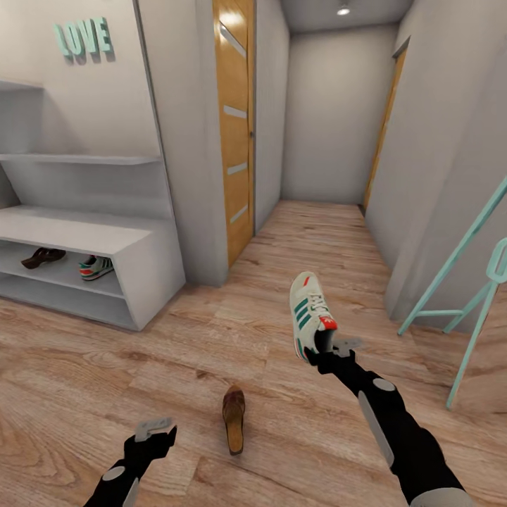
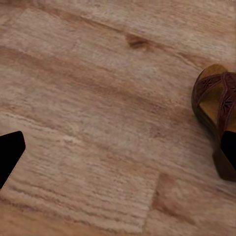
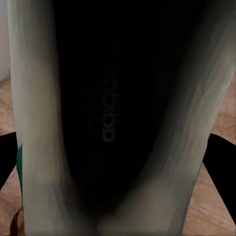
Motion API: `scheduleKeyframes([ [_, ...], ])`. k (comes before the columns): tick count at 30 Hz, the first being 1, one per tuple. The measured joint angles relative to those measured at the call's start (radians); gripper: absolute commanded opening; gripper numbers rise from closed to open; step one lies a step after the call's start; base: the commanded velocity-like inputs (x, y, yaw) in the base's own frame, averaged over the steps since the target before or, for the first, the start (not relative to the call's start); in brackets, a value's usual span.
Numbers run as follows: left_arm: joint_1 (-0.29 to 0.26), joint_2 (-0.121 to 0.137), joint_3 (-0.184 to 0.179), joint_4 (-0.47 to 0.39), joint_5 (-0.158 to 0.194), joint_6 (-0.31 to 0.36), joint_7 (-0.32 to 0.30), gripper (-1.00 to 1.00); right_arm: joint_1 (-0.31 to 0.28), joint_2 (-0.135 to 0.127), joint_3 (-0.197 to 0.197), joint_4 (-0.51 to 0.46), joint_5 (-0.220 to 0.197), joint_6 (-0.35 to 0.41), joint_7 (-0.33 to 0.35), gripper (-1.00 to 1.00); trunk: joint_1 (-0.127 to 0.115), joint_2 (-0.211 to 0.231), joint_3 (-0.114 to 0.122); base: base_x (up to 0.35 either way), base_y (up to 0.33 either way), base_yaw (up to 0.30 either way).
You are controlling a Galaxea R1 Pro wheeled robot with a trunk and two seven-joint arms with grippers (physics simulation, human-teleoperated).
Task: Pick up the two gym shoes and the two sandals from the corridor floor and place them onto the hallstand (shoe rack) in the corridor, making sure they are on the rack and not on the floor. Arrange them so the two gym shoes are next to each other and the two sandals are next to each other.
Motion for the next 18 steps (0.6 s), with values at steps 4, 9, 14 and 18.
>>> scheduleKeyframes([
  [4, -0.001, -0.001, -0.021, -0.002, 0.001, -0.001, 0.022, 1.00, -0.004, 0.023, -0.001, -0.023, -0.026, 0.023, 0.000, -1.00, 0.000, 0.000, 0.000, 0.081, -0.012, 0.000],
  [9, 0.000, -0.001, -0.022, -0.001, 0.001, -0.004, 0.048, 1.00, -0.006, 0.032, -0.005, -0.051, -0.056, 0.052, 0.001, -1.00, 0.000, 0.000, 0.000, 0.226, -0.115, 0.000],
  [14, 0.000, -0.002, -0.021, -0.001, 0.001, -0.004, 0.071, 1.00, -0.006, 0.027, -0.004, -0.241, -0.087, 0.109, 0.002, -1.00, -0.001, 0.000, 0.000, 0.265, -0.154, 0.000],
  [18, 0.000, -0.005, -0.021, -0.002, 0.001, -0.005, 0.070, 1.00, -0.006, 0.023, -0.004, -0.232, -0.083, 0.110, 0.003, -1.00, 0.000, 0.000, 0.000, 0.160, -0.095, 0.000],
])
